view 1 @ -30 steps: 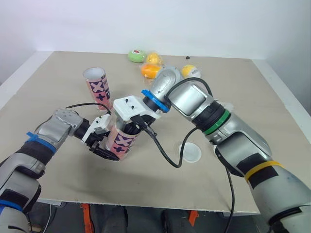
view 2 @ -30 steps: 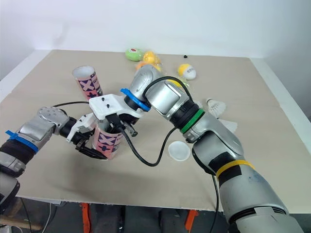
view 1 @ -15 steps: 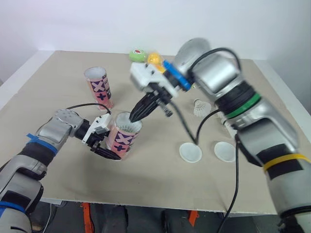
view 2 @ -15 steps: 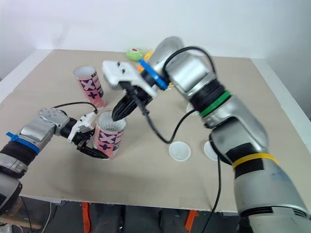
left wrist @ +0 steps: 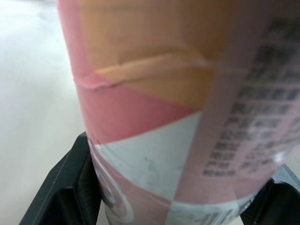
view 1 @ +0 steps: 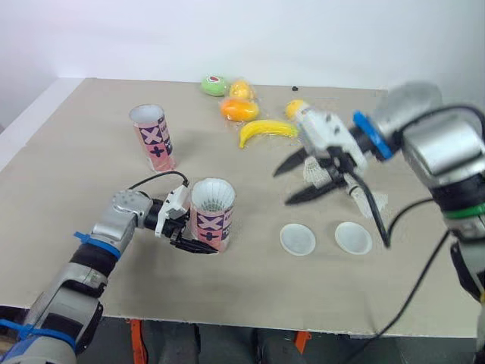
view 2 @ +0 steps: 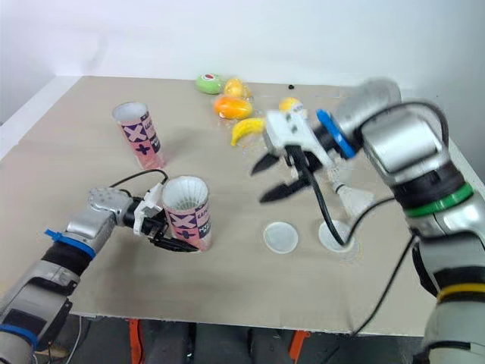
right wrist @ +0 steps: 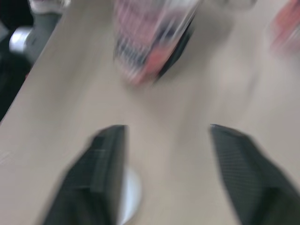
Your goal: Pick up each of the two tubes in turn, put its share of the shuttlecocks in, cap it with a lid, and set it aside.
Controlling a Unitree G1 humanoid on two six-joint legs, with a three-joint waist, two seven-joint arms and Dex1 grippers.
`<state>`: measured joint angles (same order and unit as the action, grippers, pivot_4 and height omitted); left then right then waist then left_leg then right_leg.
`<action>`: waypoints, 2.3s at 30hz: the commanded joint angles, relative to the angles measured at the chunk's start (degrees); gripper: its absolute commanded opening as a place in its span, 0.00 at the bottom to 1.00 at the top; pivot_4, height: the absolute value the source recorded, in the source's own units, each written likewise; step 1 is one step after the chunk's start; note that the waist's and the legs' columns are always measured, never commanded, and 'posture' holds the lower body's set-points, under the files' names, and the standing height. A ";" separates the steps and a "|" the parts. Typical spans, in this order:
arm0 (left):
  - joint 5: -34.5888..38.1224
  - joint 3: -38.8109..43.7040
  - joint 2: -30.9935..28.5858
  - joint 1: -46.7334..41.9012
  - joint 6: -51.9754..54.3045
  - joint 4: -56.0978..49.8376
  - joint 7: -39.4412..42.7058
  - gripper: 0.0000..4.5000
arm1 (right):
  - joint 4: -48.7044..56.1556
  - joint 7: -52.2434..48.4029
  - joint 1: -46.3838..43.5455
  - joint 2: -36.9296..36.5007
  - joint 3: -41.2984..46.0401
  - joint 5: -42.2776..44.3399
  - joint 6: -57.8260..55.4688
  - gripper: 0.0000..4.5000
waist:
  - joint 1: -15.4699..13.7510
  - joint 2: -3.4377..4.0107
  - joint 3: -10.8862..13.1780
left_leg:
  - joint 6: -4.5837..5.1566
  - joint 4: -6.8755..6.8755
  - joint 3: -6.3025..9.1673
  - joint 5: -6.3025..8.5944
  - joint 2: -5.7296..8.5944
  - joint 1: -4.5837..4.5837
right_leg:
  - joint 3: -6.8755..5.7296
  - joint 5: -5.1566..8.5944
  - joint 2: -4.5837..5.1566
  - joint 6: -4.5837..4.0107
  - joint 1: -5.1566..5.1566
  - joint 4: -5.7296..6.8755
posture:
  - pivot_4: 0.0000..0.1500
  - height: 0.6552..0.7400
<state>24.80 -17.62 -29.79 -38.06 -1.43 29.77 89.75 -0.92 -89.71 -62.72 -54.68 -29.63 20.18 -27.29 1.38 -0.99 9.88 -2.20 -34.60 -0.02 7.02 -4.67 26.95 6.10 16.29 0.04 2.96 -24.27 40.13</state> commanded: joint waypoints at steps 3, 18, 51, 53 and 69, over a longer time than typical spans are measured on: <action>-1.06 3.94 5.26 2.74 -3.03 -2.33 -4.66 0.73 | 3.63 1.99 6.26 -2.63 2.04 -5.87 -1.05 1.00 | 0.28 0.06 0.00 | 0.00 -0.03 0.02 0.00 -0.02 -0.12 | 0.00 0.00 -0.05 0.00 0.11 0.03 | 1.00 0.91; -7.47 4.24 10.15 6.09 -7.55 0.21 -7.24 0.73 | -5.73 7.27 11.71 7.47 0.66 -19.15 3.80 1.00 | 0.31 0.07 0.00 | -0.05 -0.33 0.02 -0.03 0.05 -0.19 | 0.06 -0.19 -0.01 0.29 0.33 -0.02 | 1.00 0.91; -9.59 2.69 8.04 4.66 1.83 1.07 -3.78 0.73 | 4.27 -2.79 -1.58 5.28 11.86 -5.90 -6.31 0.01 | 1.28 0.24 -0.06 | -0.06 -0.10 0.03 -0.02 0.02 -0.78 | 0.06 0.04 -0.05 0.45 0.78 -0.02 | 1.00 0.91; -9.69 2.66 8.23 4.56 1.77 1.29 -3.84 0.73 | 4.42 -2.79 -4.69 5.09 10.78 -4.60 -6.05 0.01 | 1.19 0.07 -0.17 | -0.10 -0.03 0.06 0.01 0.01 -0.90 | 0.01 0.12 -0.04 0.39 0.90 -0.07 | 1.00 0.91; -11.22 2.33 8.68 2.49 0.73 3.83 -3.00 0.73 | -8.86 -2.79 -18.91 17.72 -3.28 -7.41 4.86 0.01 | 1.10 0.16 -0.25 | -0.26 -0.09 0.06 0.10 0.06 -0.85 | -0.01 0.17 0.04 0.36 0.91 -0.08 | 1.00 0.91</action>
<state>16.68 -13.76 -20.43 -36.46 -1.28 31.82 87.10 -9.44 -90.26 -78.90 -37.32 -33.00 12.72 -24.42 2.48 -0.83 9.63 -2.46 -34.67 0.04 7.12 -4.63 26.08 6.08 16.46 0.07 3.32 -23.36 40.05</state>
